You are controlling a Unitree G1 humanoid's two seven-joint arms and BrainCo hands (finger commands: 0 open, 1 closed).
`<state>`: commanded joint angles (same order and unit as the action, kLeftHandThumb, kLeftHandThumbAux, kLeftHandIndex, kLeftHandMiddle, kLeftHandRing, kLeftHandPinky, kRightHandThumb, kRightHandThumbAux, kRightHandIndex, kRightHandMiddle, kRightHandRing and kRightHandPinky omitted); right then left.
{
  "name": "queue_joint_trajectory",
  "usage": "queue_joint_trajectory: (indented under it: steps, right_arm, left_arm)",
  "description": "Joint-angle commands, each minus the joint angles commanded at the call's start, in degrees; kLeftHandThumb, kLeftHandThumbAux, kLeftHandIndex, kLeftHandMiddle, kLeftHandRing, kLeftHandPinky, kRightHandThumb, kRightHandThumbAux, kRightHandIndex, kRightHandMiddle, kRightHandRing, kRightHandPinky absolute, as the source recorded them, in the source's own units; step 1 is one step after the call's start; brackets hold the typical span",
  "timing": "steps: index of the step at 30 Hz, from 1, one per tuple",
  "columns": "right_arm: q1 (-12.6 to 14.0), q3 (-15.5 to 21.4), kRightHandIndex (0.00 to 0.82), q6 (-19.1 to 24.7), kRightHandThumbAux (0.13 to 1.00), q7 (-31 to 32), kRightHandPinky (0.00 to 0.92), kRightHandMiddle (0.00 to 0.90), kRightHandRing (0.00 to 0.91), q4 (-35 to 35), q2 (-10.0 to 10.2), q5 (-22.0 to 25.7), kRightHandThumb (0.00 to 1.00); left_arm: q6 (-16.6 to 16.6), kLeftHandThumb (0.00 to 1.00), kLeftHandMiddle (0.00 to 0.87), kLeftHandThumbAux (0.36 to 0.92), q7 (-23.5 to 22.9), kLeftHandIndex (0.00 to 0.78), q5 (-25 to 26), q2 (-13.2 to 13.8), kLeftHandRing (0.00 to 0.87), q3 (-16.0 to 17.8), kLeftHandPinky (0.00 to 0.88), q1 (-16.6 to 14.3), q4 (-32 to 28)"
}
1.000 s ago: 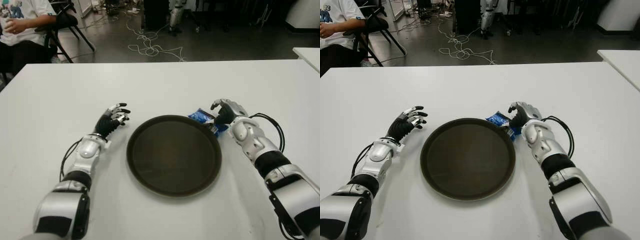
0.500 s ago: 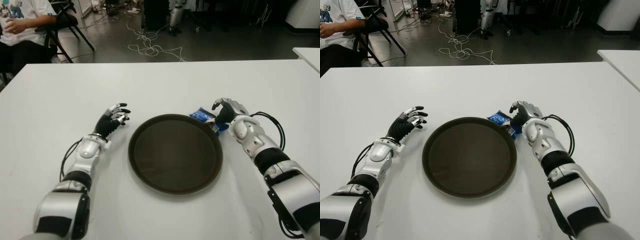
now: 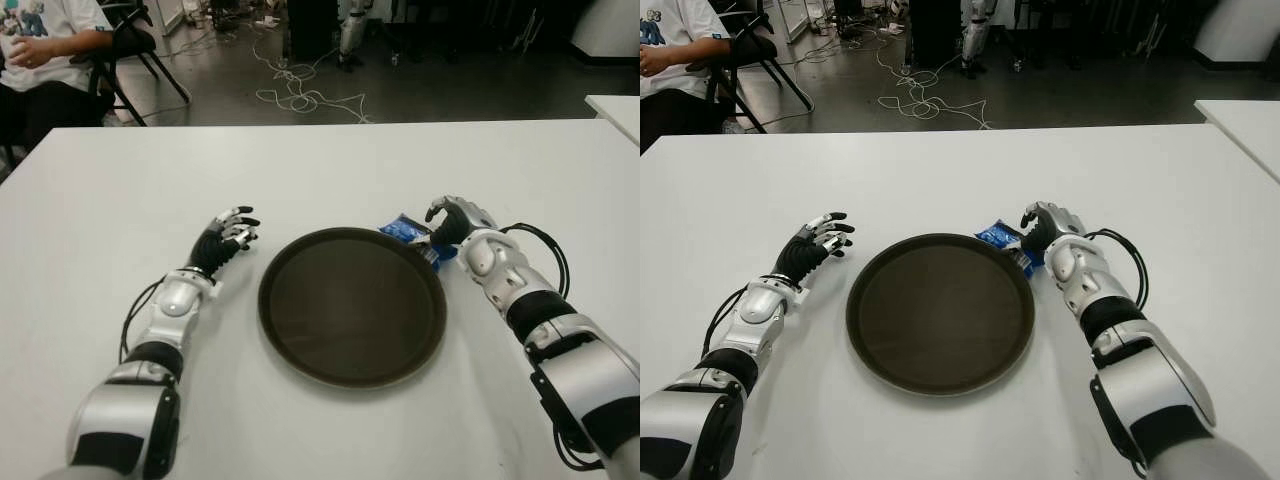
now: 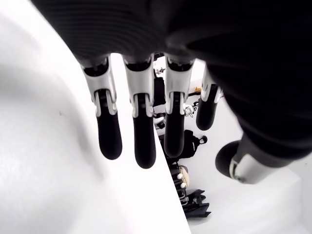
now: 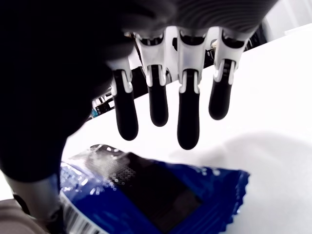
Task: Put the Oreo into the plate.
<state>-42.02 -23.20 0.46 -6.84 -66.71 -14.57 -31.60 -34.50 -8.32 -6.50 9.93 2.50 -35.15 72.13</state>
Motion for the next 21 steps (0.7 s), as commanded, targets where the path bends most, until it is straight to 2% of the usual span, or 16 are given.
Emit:
queue_joint_trajectory:
  steps: [14, 21]
  right_arm:
    - [-0.61, 0.06, 0.443, 0.1, 0.755, 0.05, 0.348, 0.432, 0.474, -2.02, 0.34, 0.19, 0.0]
    - [-0.68, 0.1, 0.44, -0.11, 0.75, -0.06, 0.361, 0.427, 0.49, -2.48, 0.4, 0.24, 0.0]
  left_arm:
    - [0.0, 0.35, 0.303, 0.589, -0.16, 0.206, 0.08, -0.09, 0.337, -0.12, 0.384, 0.04, -0.09]
    - [-0.23, 0.351, 0.296, 0.599, -0.22, 0.205, 0.19, -0.14, 0.329, -0.07, 0.376, 0.06, -0.1]
